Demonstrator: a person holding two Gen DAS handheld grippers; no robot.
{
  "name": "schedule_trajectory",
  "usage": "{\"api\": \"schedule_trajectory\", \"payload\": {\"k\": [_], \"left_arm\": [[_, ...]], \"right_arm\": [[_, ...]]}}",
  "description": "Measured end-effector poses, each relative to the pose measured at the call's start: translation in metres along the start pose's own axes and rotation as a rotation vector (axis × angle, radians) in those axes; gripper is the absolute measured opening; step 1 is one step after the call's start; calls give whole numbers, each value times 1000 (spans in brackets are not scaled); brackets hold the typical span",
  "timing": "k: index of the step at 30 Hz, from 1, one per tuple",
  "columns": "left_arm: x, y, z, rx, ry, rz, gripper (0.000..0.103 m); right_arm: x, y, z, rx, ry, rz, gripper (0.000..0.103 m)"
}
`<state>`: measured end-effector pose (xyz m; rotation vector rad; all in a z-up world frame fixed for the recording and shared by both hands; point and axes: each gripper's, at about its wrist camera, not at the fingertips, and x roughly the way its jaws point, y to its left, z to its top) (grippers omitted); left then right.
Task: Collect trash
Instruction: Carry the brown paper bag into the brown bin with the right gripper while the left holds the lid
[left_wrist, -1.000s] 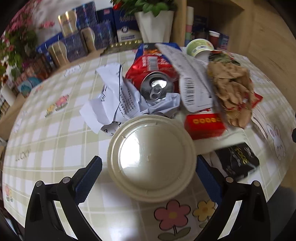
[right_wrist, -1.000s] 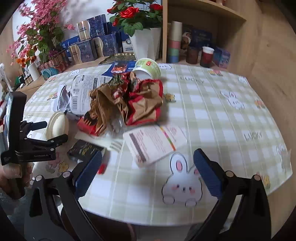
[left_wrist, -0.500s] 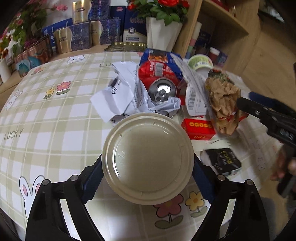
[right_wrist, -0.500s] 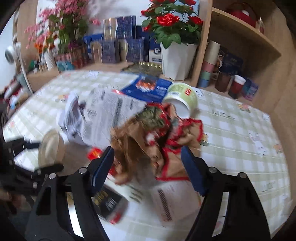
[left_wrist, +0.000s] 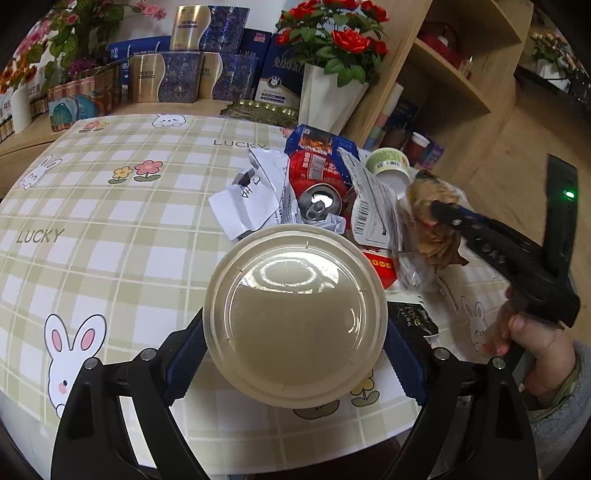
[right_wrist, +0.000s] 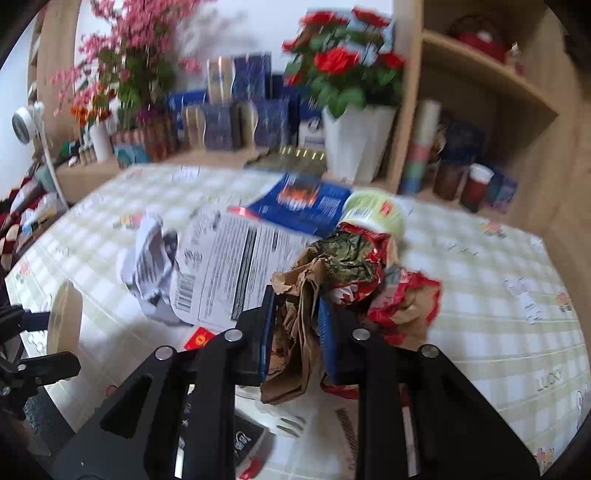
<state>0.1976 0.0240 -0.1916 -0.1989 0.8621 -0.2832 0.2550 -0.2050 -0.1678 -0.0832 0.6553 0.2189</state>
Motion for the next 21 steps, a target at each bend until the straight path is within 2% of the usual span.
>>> {"api": "schedule_trajectory", "payload": {"k": [2, 10, 14, 21], "left_arm": [[-5, 2, -1, -7, -4, -1, 86], [-29, 1, -7, -58, -9, -38, 86], [-49, -12, -15, -13, -19, -28, 86], [-87, -29, -38, 21, -36, -32, 86]], "right_arm": [[-18, -6, 1, 23, -49, 11, 25], [-84, -14, -6, 76, -133, 48, 25], [-113, -10, -19, 78, -143, 63, 25], [-156, -1, -50, 119, -116, 144, 25]]}}
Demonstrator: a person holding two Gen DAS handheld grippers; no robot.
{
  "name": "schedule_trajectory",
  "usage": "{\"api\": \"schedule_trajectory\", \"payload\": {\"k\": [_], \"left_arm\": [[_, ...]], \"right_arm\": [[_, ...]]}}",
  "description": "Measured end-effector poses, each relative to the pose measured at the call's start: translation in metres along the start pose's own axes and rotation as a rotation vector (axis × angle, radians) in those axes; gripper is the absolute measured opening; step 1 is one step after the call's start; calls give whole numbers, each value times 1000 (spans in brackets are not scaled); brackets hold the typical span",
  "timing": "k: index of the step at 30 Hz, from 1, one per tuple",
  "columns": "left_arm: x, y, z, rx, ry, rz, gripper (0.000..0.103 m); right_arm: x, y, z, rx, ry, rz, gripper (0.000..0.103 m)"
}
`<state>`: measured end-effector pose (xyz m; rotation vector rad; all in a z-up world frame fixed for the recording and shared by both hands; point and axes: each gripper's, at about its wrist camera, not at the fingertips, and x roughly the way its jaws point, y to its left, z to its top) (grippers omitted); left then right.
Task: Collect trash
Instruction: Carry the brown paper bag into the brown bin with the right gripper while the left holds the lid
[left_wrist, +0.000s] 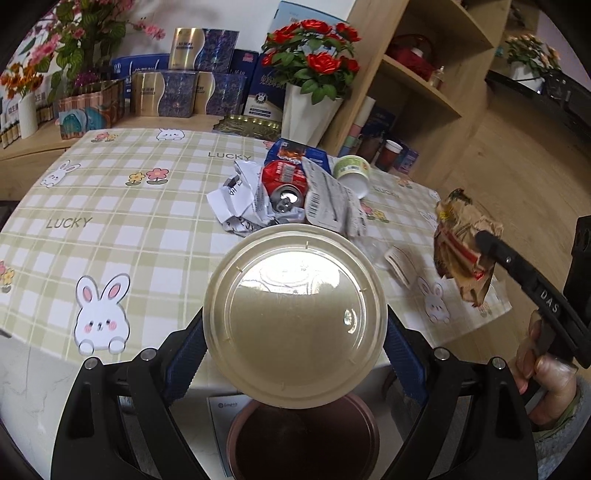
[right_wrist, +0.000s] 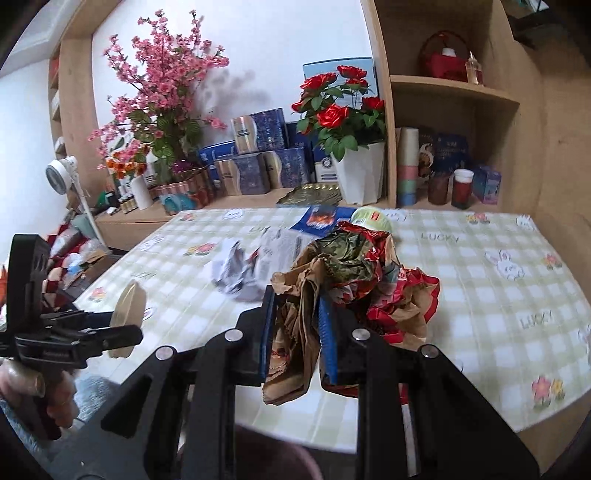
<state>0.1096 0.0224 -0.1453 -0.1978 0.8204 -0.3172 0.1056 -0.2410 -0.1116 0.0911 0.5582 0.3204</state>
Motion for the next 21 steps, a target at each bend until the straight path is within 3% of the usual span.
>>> {"api": "schedule_trajectory", "payload": {"k": [13, 21], "left_arm": [[-69, -10, -60, 2, -40, 13, 86], [-93, -7, -83, -8, -79, 25, 86]], "right_arm": [[-43, 49, -65, 91, 112, 174, 25], [-34, 78, -111, 127, 272, 270, 26]]}}
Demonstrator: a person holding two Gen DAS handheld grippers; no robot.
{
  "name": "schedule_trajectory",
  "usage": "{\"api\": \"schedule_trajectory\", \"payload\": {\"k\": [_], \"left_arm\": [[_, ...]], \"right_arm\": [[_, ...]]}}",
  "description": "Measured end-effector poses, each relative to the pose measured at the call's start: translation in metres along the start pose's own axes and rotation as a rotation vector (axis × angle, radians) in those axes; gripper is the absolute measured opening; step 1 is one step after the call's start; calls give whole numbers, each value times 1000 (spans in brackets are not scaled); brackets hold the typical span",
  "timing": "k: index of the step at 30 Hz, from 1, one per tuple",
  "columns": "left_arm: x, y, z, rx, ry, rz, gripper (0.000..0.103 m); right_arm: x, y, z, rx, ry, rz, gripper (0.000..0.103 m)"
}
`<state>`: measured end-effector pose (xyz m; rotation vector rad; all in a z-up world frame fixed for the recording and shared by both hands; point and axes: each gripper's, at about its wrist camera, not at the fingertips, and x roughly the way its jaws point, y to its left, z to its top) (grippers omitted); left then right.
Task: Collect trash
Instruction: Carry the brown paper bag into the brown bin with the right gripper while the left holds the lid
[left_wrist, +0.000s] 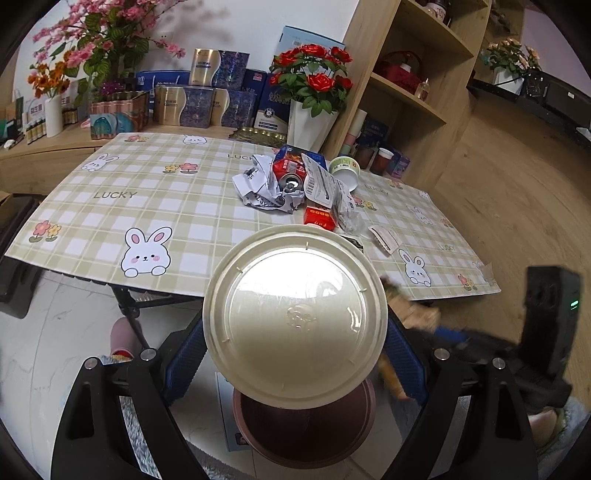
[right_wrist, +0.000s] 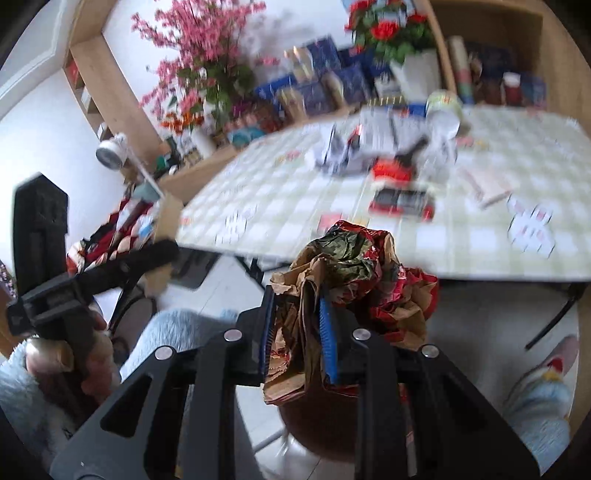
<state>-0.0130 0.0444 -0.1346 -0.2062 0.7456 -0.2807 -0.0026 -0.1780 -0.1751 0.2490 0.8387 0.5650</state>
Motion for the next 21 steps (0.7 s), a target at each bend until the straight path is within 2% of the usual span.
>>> {"api": "schedule_trajectory", "payload": {"k": [5, 10, 16, 19, 21], "left_arm": [[-3, -4, -3, 17, -13, 5, 86], [3, -7, -7, 36, -4, 9, 86], [20, -4, -14, 34, 48, 13, 86], [26, -5, -16, 36, 62, 16, 86], [29, -6, -18, 43, 68, 18, 86]], "right_arm": [[26, -15, -18, 94, 100, 47, 26], [48, -47, -39, 228, 190, 14, 26], [68, -79, -60, 339, 252, 5, 27], [72, -84, -61, 350, 257, -9, 29], [72, -85, -61, 346, 255, -20, 34]]}}
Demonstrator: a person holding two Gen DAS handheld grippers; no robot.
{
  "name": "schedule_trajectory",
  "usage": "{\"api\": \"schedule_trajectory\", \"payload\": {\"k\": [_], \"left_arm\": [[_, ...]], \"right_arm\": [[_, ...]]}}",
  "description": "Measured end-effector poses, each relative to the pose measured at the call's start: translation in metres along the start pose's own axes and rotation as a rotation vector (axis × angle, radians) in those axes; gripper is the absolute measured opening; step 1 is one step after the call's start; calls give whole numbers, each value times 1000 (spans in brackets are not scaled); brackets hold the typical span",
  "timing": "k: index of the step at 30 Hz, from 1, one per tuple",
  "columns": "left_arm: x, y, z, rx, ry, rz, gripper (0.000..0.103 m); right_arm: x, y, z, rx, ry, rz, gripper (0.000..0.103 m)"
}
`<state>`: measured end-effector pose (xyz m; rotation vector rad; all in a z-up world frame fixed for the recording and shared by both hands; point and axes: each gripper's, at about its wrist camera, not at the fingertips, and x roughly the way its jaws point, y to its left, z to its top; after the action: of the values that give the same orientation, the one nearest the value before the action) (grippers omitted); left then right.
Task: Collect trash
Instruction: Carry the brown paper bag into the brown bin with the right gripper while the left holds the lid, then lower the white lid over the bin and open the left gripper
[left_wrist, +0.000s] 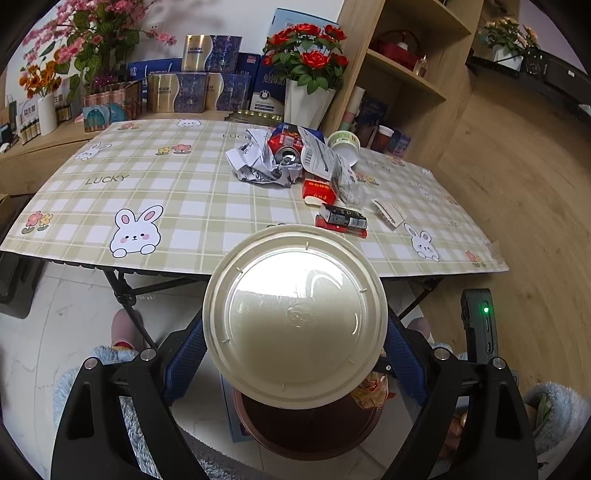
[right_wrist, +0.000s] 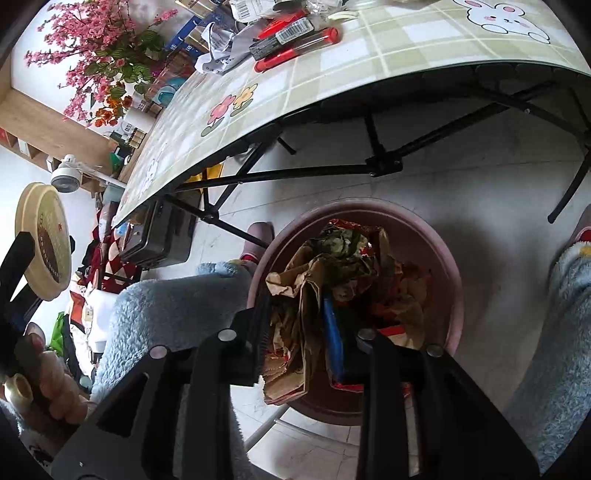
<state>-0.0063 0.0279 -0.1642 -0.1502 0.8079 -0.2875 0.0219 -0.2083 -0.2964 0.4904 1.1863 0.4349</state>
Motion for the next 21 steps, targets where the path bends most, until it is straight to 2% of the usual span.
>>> {"api": "schedule_trajectory", "payload": {"k": [7, 10, 12, 15, 18, 21], "left_arm": [[9, -8, -6, 22, 31, -9, 86], [12, -11, -8, 32, 36, -13, 86], [12, -12, -8, 34, 36, -17, 86], [14, -13, -6, 42, 33, -20, 86], [19, -16, -3, 84, 30, -26, 86], [30, -26, -5, 192, 27, -18, 86]], "right_arm": [[3, -6, 0, 5, 6, -31, 41], [-4, -7, 1, 9, -26, -42, 63], [-14, -7, 1, 9, -68, -56, 79], [-33, -6, 4, 4, -149, -71, 94], [-55, -6, 9, -23, -245, -125, 97], [-75, -9, 11, -56, -355, -207, 97]]}}
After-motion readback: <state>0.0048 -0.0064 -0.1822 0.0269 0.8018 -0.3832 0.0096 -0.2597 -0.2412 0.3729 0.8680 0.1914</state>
